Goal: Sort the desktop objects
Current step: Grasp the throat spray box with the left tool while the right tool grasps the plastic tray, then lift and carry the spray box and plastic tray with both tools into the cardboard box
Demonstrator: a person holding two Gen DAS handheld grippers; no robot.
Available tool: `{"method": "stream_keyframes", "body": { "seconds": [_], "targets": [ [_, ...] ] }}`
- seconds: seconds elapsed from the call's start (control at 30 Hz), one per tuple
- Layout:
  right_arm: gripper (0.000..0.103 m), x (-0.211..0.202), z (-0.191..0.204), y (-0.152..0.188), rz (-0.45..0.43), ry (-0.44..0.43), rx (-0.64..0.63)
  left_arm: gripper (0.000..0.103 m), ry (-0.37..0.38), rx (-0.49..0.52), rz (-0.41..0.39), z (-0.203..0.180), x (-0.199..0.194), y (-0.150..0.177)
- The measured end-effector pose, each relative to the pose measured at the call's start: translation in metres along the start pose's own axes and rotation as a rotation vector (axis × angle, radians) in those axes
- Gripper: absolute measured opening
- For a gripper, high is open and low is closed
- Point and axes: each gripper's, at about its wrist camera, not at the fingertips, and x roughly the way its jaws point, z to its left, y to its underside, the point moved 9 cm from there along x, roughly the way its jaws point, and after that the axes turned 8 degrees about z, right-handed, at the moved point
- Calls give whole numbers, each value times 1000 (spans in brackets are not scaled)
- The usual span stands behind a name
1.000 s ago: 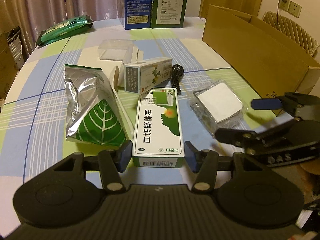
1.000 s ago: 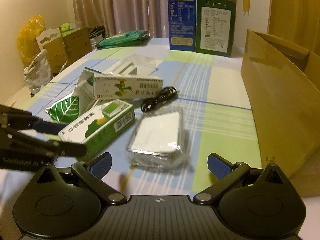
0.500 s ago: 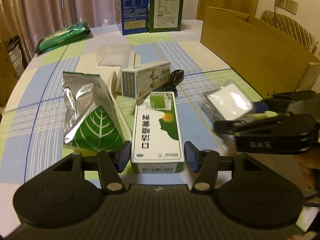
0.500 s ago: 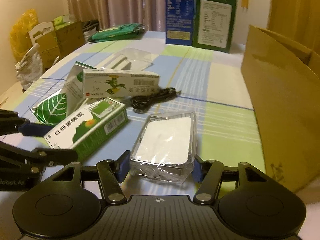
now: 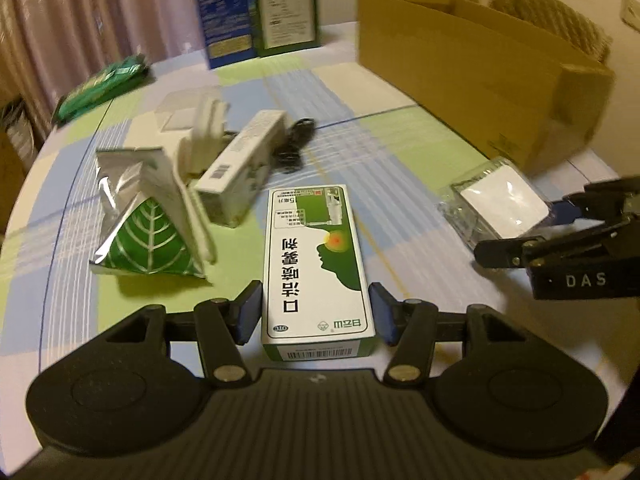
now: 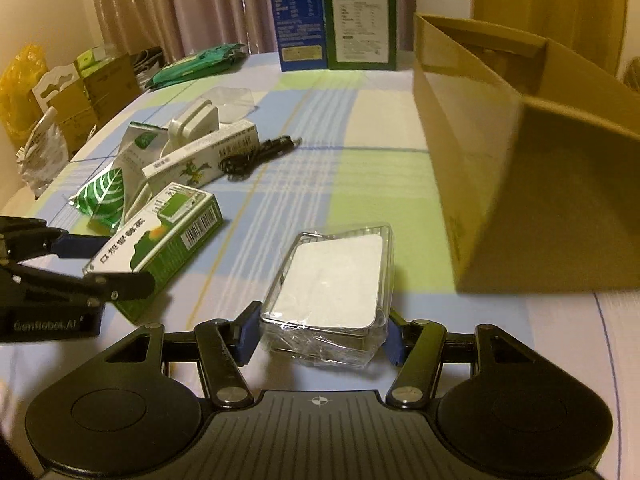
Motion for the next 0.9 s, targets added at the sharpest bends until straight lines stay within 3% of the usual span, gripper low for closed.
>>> {"method": "stream_keyframes", "body": {
  "seconds": [0.17, 0.23, 0.3, 0.43, 0.7, 0.8, 0.9],
  "targets": [
    [60, -13, -2, 13, -2, 5, 10, 52, 18, -31, -4, -12, -6, -3],
    [70, -16, -2, 16, -14, 17, 1, 52, 12, -31, 5, -13, -5, -2],
    [73, -16, -1, 17, -20, 28, -8, 53, 11, -32, 14, -14, -3, -2],
    [74, -12, -2, 17, -23, 36, 7, 58, 0, -40, 27, -11, 4, -4],
    [73, -3, -3, 18, -22, 61, -7, 58, 0, -58, 62, -9, 21, -8],
    [60, -5, -4, 18, -32, 68, -3, 52, 3, -52, 73, -12, 23, -6],
    [58, -5, -4, 18, -36, 71, -1, 51, -2, -59, 70, -13, 23, -5]
  ]
}}
